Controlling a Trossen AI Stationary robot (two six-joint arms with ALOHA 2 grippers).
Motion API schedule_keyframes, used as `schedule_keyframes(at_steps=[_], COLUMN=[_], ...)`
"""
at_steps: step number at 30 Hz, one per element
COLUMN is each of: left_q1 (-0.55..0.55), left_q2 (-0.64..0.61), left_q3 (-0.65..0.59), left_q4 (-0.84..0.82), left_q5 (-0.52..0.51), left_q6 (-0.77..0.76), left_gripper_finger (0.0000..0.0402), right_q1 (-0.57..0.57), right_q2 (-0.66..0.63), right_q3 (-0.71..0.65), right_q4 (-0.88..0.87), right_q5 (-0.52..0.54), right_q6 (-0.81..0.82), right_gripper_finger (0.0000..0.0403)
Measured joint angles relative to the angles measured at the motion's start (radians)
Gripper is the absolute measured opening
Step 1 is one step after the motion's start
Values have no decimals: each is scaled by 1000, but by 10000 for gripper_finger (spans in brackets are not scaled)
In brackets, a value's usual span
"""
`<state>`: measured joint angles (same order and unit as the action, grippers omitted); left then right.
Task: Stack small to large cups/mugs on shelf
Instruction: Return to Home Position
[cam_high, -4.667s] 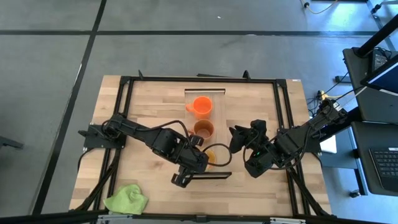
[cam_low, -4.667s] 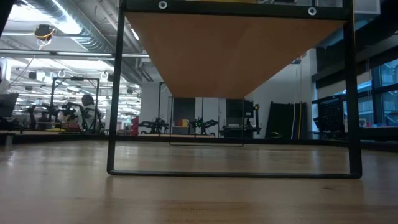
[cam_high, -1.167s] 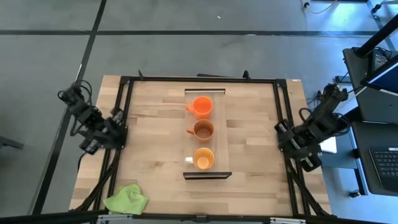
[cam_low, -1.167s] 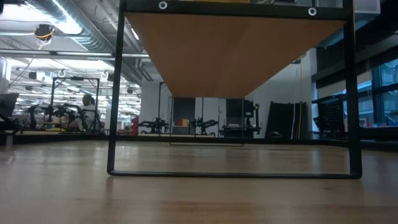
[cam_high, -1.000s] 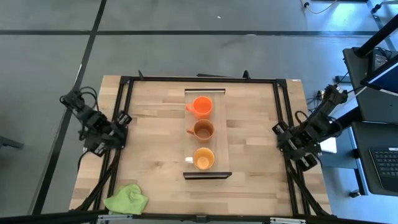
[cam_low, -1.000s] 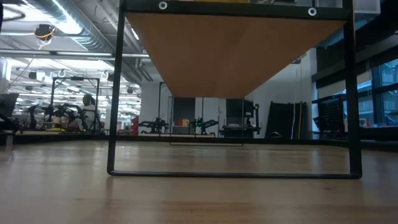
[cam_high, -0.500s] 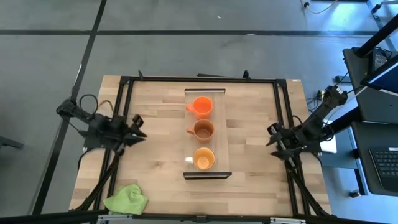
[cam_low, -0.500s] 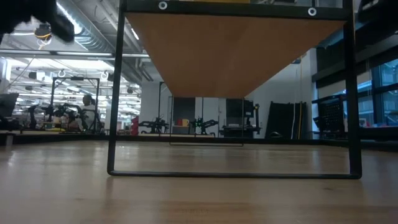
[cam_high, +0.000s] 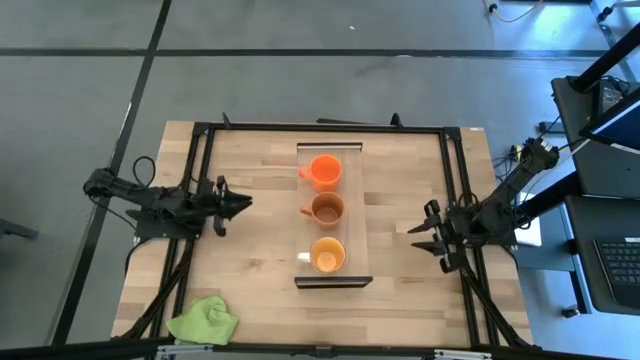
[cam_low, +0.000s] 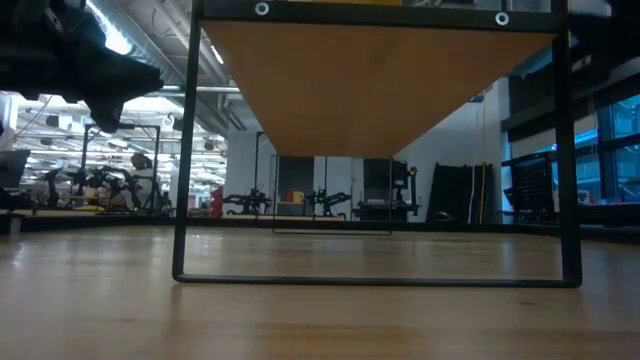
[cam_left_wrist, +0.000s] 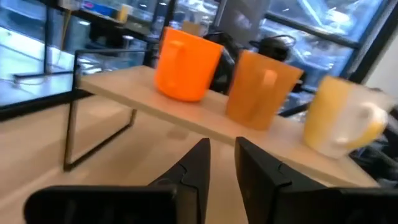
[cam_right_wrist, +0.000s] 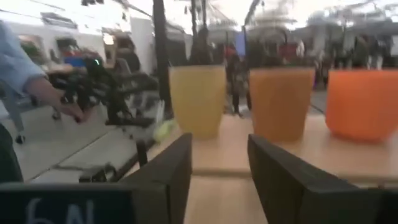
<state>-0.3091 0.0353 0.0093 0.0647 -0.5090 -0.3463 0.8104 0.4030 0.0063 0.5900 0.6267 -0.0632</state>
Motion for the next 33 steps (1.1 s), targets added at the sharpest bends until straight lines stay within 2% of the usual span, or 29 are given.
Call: schedule_keyframes(at_steps=[5,9,33], left_q1=[19,19,19], left_q2=[23,23,23], left_q3=[2,2,2], left_q4=[-3,-4,-4], left_q5=[-1,9,9], left_q6=[87,120,121], left_gripper_finger=[69,69,69], right_q1=[0,0,0], right_q2=[0,1,1], right_q3=[0,0,0], right_q4=[-119,-216,-228], right_q5=[20,19,18], right_q6=[161,216,213], right_gripper_finger=[156,156,156])
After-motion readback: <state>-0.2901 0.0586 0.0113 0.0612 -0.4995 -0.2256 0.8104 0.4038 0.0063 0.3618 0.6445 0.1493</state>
